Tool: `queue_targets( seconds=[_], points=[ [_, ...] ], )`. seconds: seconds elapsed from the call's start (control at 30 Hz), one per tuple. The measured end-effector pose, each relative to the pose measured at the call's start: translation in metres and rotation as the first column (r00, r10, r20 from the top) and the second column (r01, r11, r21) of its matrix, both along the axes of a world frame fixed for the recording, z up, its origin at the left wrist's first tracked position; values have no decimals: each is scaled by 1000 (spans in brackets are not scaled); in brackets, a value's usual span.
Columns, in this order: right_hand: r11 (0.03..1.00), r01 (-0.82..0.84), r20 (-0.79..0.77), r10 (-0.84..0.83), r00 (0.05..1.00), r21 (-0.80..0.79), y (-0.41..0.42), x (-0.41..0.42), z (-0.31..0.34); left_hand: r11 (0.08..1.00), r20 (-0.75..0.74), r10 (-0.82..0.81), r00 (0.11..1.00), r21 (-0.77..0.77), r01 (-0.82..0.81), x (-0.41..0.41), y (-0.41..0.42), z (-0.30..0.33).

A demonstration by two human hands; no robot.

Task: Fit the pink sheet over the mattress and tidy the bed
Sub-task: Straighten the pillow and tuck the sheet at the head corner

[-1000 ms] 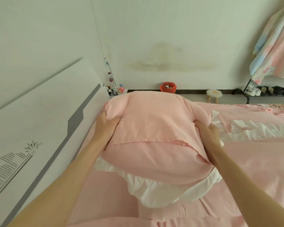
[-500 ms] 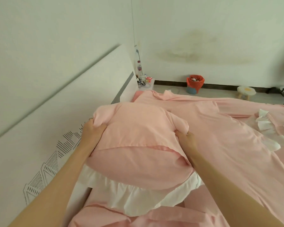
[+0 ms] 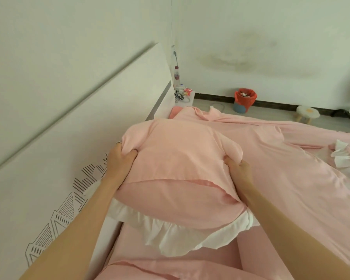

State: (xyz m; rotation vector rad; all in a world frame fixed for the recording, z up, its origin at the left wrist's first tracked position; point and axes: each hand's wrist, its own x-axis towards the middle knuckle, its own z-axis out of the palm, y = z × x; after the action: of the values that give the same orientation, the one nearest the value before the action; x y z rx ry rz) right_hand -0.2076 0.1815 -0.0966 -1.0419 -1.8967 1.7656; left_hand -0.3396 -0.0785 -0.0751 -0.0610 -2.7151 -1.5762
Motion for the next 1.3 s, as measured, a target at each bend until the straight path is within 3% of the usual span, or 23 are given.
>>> queue_targets(
  seconds=[0.2,0.37,0.6,0.8,0.97,1.07,1.17,1.3],
  points=[
    [963,-120,231,178,957,-242,-10,-9,-114,995,277,24,961,-102,5,6,-35,-106],
    [892,-141,375,318,871,-429,-32,20,-226,977,592,-51,804,-137,163,22,-58,-210],
    [952,-139,501,263,825,-272,-35,36,-295,955,511,6,860,-259,147,33,-73,-277],
    [933,-91,533,276,800,-347,-41,49,-322,949,658,157,737,-306,72,43,-99,-306],
    [820,-104,454,412,790,-564,-37,36,-298,966,628,193,754,-254,-35,37,-100,-283],
    [864,-85,486,357,798,-495,-51,38,-295,986,601,167,781,-119,-119,41,-113,-271],
    [942,-57,557,244,794,-332,-72,60,-311,988,662,137,737,-147,-52,63,-127,-277],
    [957,-44,608,218,763,-287,-79,75,-318,992,706,122,698,-66,-106,81,-129,-282]
  ],
)
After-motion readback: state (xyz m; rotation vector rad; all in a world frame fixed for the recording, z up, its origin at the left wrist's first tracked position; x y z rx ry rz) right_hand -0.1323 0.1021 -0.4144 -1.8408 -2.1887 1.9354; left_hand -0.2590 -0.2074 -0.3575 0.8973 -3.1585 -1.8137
